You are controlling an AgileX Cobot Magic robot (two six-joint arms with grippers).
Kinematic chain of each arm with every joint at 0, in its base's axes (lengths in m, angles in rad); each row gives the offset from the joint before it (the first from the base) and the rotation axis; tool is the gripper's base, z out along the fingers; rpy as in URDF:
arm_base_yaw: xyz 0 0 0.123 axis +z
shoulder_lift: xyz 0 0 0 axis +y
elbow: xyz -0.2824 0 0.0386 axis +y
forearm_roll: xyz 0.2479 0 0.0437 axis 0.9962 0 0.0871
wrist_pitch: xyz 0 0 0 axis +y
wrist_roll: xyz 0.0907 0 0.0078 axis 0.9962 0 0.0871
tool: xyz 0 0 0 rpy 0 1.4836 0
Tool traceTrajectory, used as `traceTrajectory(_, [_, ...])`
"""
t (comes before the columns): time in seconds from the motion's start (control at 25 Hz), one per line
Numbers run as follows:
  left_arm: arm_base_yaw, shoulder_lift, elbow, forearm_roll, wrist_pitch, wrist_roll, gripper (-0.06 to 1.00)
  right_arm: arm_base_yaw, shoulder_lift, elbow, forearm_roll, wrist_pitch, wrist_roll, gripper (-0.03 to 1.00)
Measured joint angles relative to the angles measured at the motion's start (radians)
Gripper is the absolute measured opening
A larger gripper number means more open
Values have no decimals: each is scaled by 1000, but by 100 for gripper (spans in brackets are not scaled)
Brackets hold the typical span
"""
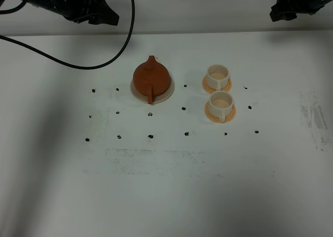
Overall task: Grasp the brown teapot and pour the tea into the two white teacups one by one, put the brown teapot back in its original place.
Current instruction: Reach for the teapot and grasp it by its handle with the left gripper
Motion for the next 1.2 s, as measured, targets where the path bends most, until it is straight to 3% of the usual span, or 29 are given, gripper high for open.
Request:
traceTrajectory(0.12, [0,-40,21,39,4,-17,66,8,-60,37,-52,14,10,56])
traceTrajectory(0.28, [0,-147,146,69,-29,-23,66,11,-175,128,-57,16,10,56])
traceTrajectory(0.68, [-1,-461,559,96,-268,23,66,11,-542,407,-72,-23,17,56])
traceTrajectory(0.96, [-11,-485,595,96,-245,136,66,11,-858,593,-72,-81,21,54])
traceTrajectory(1.08, [-28,-485,596,100,-239,107,66,11,-996,657,-78,-101,20,53])
traceTrajectory(1.2, [-58,-487,597,168,-228,45,66,11,-1113,715,-105,-129,20,53])
